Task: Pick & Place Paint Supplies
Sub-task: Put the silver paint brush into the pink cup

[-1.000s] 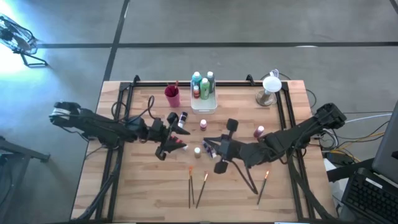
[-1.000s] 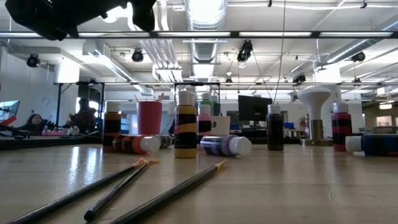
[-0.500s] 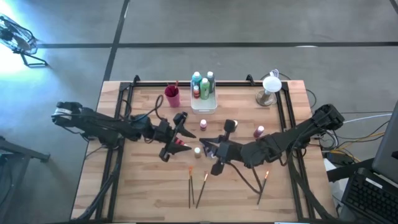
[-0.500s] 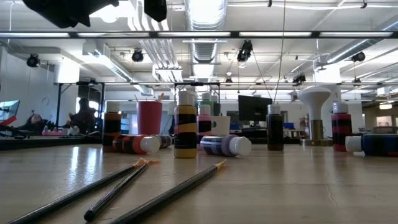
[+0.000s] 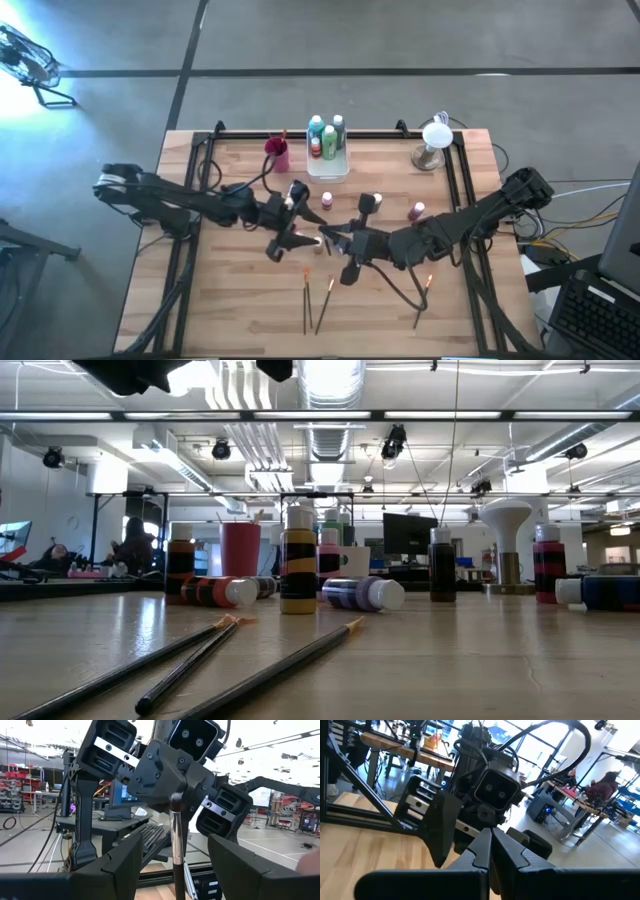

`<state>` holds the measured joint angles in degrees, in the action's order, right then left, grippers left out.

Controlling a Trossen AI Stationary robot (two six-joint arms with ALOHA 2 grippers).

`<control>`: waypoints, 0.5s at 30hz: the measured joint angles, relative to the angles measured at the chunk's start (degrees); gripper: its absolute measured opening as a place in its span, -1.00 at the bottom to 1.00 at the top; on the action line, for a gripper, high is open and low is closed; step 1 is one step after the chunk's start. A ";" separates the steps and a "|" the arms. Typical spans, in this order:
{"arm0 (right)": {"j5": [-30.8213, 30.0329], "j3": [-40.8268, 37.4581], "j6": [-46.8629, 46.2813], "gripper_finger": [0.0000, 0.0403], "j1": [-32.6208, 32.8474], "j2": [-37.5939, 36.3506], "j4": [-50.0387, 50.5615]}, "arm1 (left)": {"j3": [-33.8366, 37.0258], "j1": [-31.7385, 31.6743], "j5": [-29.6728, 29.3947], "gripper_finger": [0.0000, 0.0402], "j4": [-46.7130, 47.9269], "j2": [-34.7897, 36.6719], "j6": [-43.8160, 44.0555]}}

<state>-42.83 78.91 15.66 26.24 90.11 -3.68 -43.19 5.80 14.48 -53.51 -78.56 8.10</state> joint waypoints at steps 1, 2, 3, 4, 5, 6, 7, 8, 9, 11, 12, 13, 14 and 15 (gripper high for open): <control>-0.02 -0.02 0.00 -0.96 0.00 0.00 0.06 | -0.34 0.00 0.00 0.13 0.06 -0.28 -0.05; -0.02 -0.06 0.00 -0.96 0.00 0.00 0.04 | -0.94 0.00 0.00 0.13 0.03 -0.71 -0.07; -0.01 -0.12 0.00 -0.96 0.00 0.00 0.08 | -1.31 0.00 0.03 0.13 -0.05 -0.98 -0.07; -0.02 -0.15 0.00 -0.96 0.00 0.00 0.11 | -1.53 0.00 0.14 0.13 0.07 -1.24 -0.07; -0.02 -0.17 -0.04 -0.96 0.00 0.00 0.11 | -2.00 0.00 0.30 0.13 0.08 -1.59 -0.09; -0.01 -0.17 -0.04 -0.96 0.00 0.00 0.13 | -2.36 0.00 0.33 0.13 -0.01 -1.86 -0.16; -0.02 -0.19 -0.04 -0.96 0.00 0.00 0.15 | -2.53 -0.02 0.35 0.13 0.08 -1.96 -0.18; -0.02 -0.21 -0.04 -0.96 0.00 0.00 0.12 | -2.81 -0.02 0.40 0.13 0.08 -2.16 -0.20; -0.02 -0.31 -0.04 -0.96 0.00 0.00 0.17 | -3.14 -0.02 0.46 0.13 -0.01 -2.37 -0.22; -0.02 -0.35 -0.04 -0.96 0.00 0.00 0.26 | -3.29 -0.02 0.48 0.13 0.12 -2.41 -0.25; -0.02 -0.41 -0.06 -0.96 0.00 0.00 0.28 | -3.39 -0.02 0.48 0.13 0.18 -2.41 -0.26; -0.04 -0.41 -0.09 -0.96 0.00 0.00 0.29 | -3.46 -0.02 0.48 0.13 0.26 -2.38 -0.34; -0.02 -0.41 -0.07 -0.96 0.00 0.00 0.26 | -3.46 -0.02 0.48 0.13 0.69 -2.18 -0.50; -0.02 -0.47 -0.07 -0.96 0.00 0.00 0.26 | -3.46 -0.02 0.48 0.13 0.93 -2.10 -0.58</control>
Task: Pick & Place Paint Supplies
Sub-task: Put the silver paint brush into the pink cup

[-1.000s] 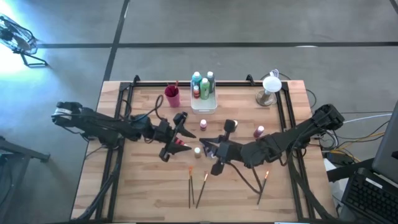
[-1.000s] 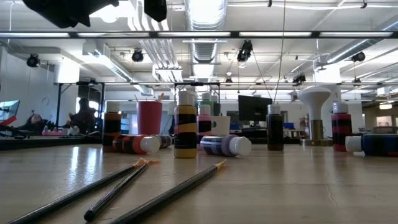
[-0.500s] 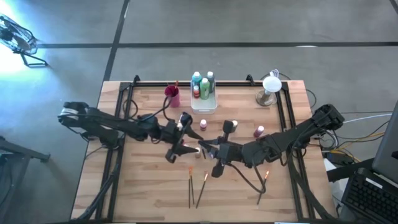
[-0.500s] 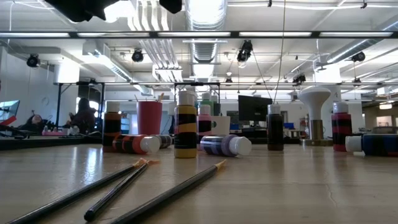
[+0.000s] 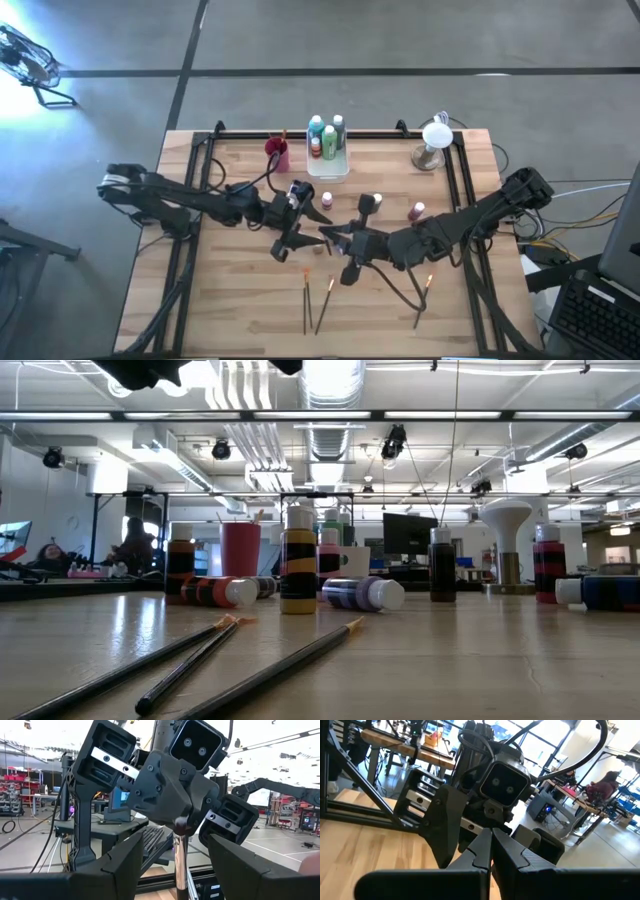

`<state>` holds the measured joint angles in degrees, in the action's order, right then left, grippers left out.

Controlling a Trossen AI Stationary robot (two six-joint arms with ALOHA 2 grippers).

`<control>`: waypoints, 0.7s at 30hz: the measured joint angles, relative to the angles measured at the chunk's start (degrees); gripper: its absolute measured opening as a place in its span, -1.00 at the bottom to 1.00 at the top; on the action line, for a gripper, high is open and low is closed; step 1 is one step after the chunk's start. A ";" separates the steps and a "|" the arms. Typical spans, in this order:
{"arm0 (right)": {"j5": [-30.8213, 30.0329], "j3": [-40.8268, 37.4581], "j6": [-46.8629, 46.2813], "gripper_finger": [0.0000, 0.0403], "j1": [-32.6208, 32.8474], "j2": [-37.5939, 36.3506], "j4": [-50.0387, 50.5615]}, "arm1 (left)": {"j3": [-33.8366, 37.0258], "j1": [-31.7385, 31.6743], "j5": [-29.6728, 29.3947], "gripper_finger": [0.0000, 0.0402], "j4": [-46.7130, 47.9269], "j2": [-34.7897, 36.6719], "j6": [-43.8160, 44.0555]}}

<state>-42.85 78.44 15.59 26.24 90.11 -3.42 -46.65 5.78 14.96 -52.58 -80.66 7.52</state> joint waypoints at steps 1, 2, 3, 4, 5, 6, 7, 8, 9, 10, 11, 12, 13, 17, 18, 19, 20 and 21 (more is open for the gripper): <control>-0.01 -0.03 0.00 -0.96 0.00 0.00 0.02 | 0.00 0.00 0.00 0.13 0.10 0.13 -0.04; 0.00 -0.03 0.00 -0.96 0.00 0.00 0.02 | 0.00 0.00 0.00 0.12 0.35 0.19 -0.04; 0.00 -0.03 0.00 -0.96 0.00 0.00 0.02 | 0.00 0.00 0.00 0.10 0.60 0.23 -0.04; 0.00 -0.03 0.02 -0.96 0.00 0.00 0.00 | 0.00 -0.02 -0.02 0.07 1.01 0.23 -0.04; -0.02 -0.03 0.00 -0.96 0.00 0.00 0.00 | 0.00 -0.05 -0.29 0.03 1.30 0.23 -0.06; -0.02 -0.03 0.00 -0.96 0.00 0.00 -0.02 | 0.00 -0.04 -0.64 -0.01 1.52 0.23 -0.06; -0.02 -0.03 0.00 -0.96 0.00 0.00 0.00 | 0.00 -0.07 -0.85 -0.06 1.61 0.23 -0.06; 0.00 -0.03 0.00 -0.96 0.00 0.00 0.00 | 0.00 -0.07 -0.92 -0.11 1.57 0.23 -0.06; 0.00 -0.03 0.00 -0.96 0.00 0.00 0.00 | 0.00 -0.07 -1.00 -0.17 1.48 0.26 -0.06; 0.00 -0.03 -0.06 -0.96 0.00 0.00 0.00 | 0.00 -0.07 -1.14 -0.23 1.46 0.26 -0.06; 0.00 -0.03 -0.07 -0.96 0.00 0.00 0.00 | 0.00 -0.07 -1.16 -0.29 1.48 0.26 -0.06; -0.01 -0.03 -0.07 -0.96 0.00 0.00 -0.02 | -0.07 -0.07 -1.18 -0.35 1.60 0.26 -0.06; -0.02 -0.03 -0.06 -0.96 0.00 0.00 0.00 | -0.22 -0.08 -1.29 -0.42 1.66 0.26 -0.06; -0.10 -0.03 -0.09 -0.96 -0.04 0.00 0.06 | -0.69 -0.10 -1.33 -0.69 1.66 0.29 -0.06; -0.17 -0.03 -0.09 -0.96 -0.04 0.00 0.08 | -0.79 -0.09 -1.31 -0.77 1.68 0.30 -0.08; -0.17 -0.03 -0.09 -0.96 -0.04 0.00 0.06 | -0.81 -0.09 -1.31 -0.84 1.70 0.28 -0.08; -0.17 -0.03 -0.09 -0.96 -0.04 0.00 0.09 | -0.83 -0.11 -1.33 -0.89 1.74 0.28 -0.06; -0.17 -0.03 -0.05 -0.96 -0.04 0.00 0.11 | -0.89 -0.11 -1.33 -0.90 1.83 0.28 -0.04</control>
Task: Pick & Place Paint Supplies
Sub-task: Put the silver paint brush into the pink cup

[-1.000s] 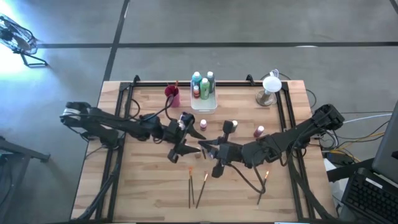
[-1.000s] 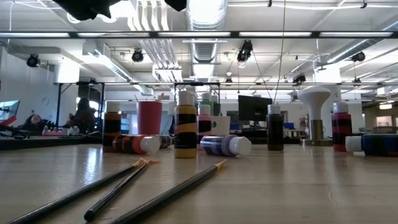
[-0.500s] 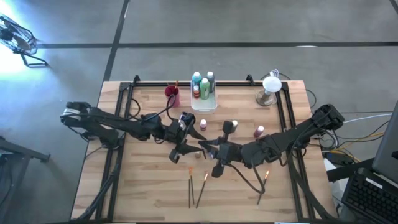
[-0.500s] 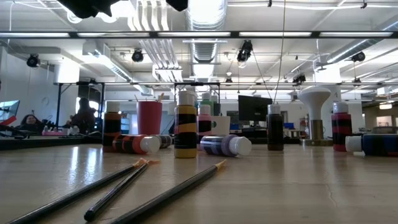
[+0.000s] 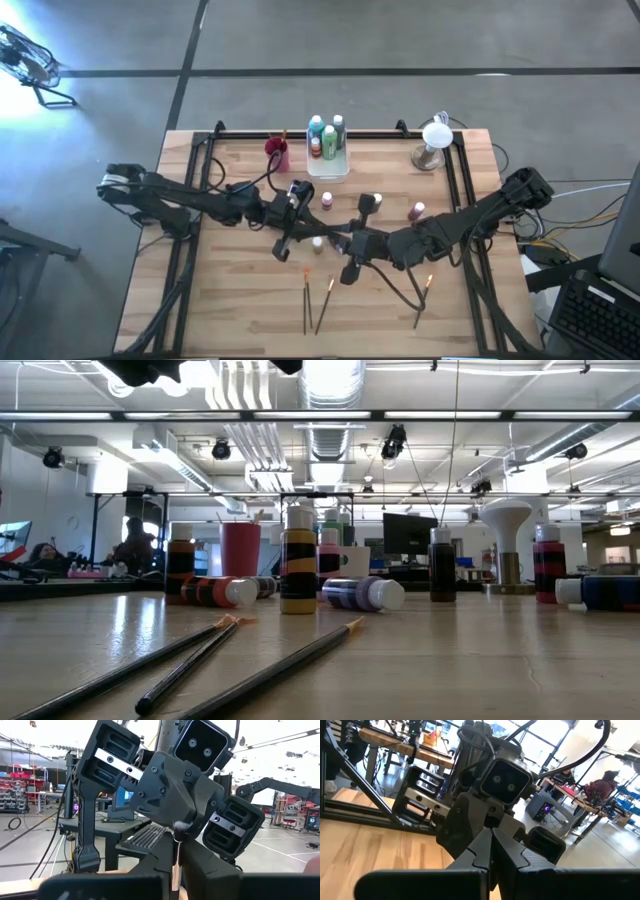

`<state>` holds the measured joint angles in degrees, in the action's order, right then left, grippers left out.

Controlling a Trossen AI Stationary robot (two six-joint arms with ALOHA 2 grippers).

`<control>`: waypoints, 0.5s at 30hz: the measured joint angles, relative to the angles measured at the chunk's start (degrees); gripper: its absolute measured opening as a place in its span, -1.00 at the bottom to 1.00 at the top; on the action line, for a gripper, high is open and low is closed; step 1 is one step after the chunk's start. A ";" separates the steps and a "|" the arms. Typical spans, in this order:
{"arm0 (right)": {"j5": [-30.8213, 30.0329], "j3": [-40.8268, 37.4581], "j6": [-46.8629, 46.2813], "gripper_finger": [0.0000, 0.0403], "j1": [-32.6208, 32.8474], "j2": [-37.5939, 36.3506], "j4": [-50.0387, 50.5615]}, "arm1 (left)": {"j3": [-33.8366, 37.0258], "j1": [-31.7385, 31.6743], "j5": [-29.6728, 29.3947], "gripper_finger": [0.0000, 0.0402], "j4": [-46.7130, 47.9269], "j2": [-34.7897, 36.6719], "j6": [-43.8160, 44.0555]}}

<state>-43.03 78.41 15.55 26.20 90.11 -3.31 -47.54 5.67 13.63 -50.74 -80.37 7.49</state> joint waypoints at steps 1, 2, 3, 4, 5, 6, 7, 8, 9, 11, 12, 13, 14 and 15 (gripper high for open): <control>0.00 0.00 0.06 -0.96 0.00 0.00 0.06 | -0.05 0.00 0.00 -0.90 0.33 0.01 0.04; 0.00 0.00 0.09 -0.96 0.00 0.00 0.10 | -0.07 0.00 0.01 -0.90 0.53 0.02 0.04; -0.01 0.00 0.10 -0.96 0.00 0.00 0.14 | -0.07 0.00 0.02 -0.90 0.68 0.04 0.07; -0.02 0.00 0.12 -0.96 0.00 0.00 0.15 | -0.07 0.00 0.02 -0.90 0.76 0.04 0.07; -0.04 0.00 0.11 -0.96 0.00 0.00 0.15 | -0.07 0.00 0.02 -0.90 0.77 0.04 0.09; -0.06 0.00 0.09 -0.96 0.00 0.00 0.15 | -0.07 0.00 0.00 -0.90 0.96 0.16 0.09; -0.43 0.00 -0.03 -0.96 0.00 0.00 0.15 | -0.07 0.00 -0.02 -0.90 1.76 0.50 0.09; -1.09 0.00 -0.07 -0.96 0.02 -0.02 0.13 | -0.07 -0.02 -0.09 -0.90 2.91 0.96 0.13; -2.45 -0.01 -0.08 -0.96 0.07 -0.12 0.15 | -0.07 -0.04 -0.23 -0.90 4.21 1.57 0.13; -6.96 -0.02 -0.07 -0.96 0.34 -0.52 0.17 | -0.07 -0.09 -0.43 -0.90 7.62 3.17 0.13; -9.78 -0.02 -0.01 -0.96 0.61 -1.02 0.49 | -0.07 -0.07 -0.95 -0.90 9.33 4.09 0.07; -12.63 -0.02 0.06 -0.96 0.94 -1.68 1.36 | -0.07 -0.03 -1.99 -0.90 11.30 5.19 -0.29; -15.26 -0.01 -0.24 -0.95 1.22 -2.36 2.67 | -0.07 0.01 -3.42 -0.90 13.43 6.47 -0.97; -17.54 0.00 -1.28 -0.93 1.46 -3.06 4.51 | -0.07 0.02 -5.28 -0.90 15.57 7.84 -1.75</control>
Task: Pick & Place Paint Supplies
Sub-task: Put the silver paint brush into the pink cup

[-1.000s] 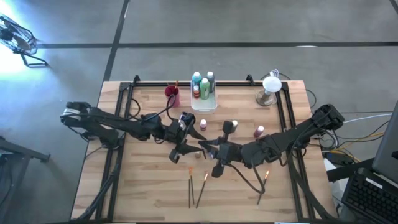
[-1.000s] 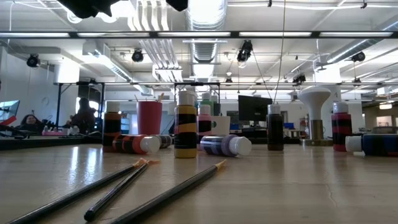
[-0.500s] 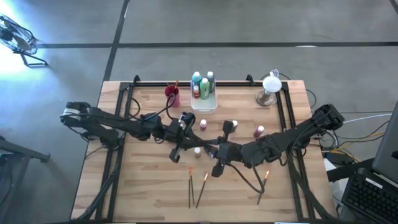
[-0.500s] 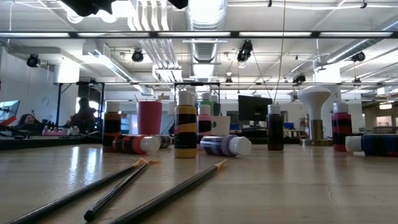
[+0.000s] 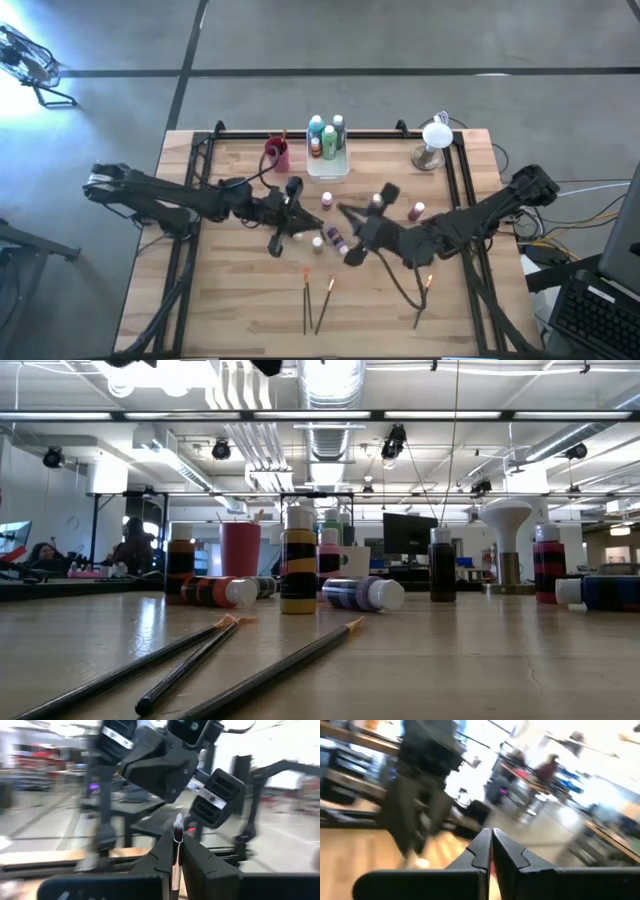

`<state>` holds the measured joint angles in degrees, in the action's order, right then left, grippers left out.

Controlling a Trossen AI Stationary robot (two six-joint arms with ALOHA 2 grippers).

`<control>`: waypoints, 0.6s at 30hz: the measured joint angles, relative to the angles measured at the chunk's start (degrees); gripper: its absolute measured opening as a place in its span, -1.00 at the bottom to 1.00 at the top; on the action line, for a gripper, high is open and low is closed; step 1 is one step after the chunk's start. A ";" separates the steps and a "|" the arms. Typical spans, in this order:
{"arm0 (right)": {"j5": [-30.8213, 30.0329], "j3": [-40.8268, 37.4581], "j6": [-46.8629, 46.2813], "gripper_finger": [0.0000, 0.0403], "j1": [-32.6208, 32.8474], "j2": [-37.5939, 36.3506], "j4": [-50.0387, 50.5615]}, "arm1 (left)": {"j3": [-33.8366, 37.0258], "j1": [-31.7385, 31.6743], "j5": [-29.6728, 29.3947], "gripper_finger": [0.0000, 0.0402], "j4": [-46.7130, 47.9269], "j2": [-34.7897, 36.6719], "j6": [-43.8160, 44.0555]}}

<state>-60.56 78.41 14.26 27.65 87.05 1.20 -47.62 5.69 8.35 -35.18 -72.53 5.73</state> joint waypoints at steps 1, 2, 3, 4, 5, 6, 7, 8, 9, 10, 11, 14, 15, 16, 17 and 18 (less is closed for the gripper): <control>-1.94 0.00 -1.75 -0.91 0.28 -0.70 2.72 | 0.00 0.00 -2.42 -0.90 2.33 1.34 -0.92; -3.16 0.00 -3.92 -0.89 0.54 -1.40 5.99 | 0.00 -0.02 -5.34 -0.90 4.90 2.65 -2.15; -3.83 0.00 -6.84 -0.86 0.62 -2.23 10.18 | 0.00 -0.04 -8.54 -0.90 7.61 3.91 -3.60; -3.83 0.00 -10.54 -0.82 0.64 -3.11 15.14 | 0.00 -0.07 -11.97 -0.90 10.23 5.08 -4.83; -3.79 0.00 -15.01 -0.79 0.64 -4.18 20.14 | 0.00 -0.07 -15.42 -0.90 12.41 6.21 -6.01; -3.84 0.00 -20.15 -0.75 0.60 -5.14 25.59 | 0.00 -0.07 -18.80 -0.90 14.10 7.17 -7.23; -3.98 0.00 -25.27 -0.72 0.43 -6.10 31.01 | 0.00 -0.07 -22.02 -0.90 15.34 8.05 -8.48; -4.16 -0.08 -29.90 -0.68 0.28 -6.89 36.16 | 0.00 -0.07 -25.05 -0.90 16.32 8.79 -9.80; -4.23 -0.46 -34.21 -0.65 0.08 -7.50 40.47 | 0.00 -0.11 -27.89 -0.90 17.11 9.28 -11.21; -4.28 -1.13 -37.84 -0.62 -0.08 -8.12 43.60 | 0.00 -0.30 -30.25 -0.90 17.54 9.68 -12.57; -4.38 -2.24 -40.90 -0.58 -0.21 -8.73 46.23 | 0.02 -0.62 -32.07 -0.90 18.13 10.05 -13.80; -5.39 -6.07 -46.07 -0.49 -0.55 -10.80 48.28 | 0.07 -3.07 -34.53 -0.90 18.22 10.68 -16.76; -5.49 -7.41 -47.00 -0.47 -0.65 -11.58 48.10 | 0.07 -4.41 -34.64 -0.90 18.14 10.76 -17.10; -5.54 -8.71 -47.56 -0.44 -0.82 -12.43 47.67 | 0.07 -5.97 -34.74 -0.90 18.19 10.76 -17.24; -5.59 -10.06 -48.22 -0.42 -0.86 -13.11 47.45 | 0.09 -7.60 -34.80 -0.90 18.25 10.76 -17.22; -5.65 -11.46 -48.88 -0.40 -0.99 -13.78 47.32 | 0.19 -9.30 -34.73 -0.90 18.21 10.76 -17.17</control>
<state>-66.22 66.95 -34.62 26.66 73.27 48.52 -47.42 -3.60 -26.38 -16.96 -61.78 -11.44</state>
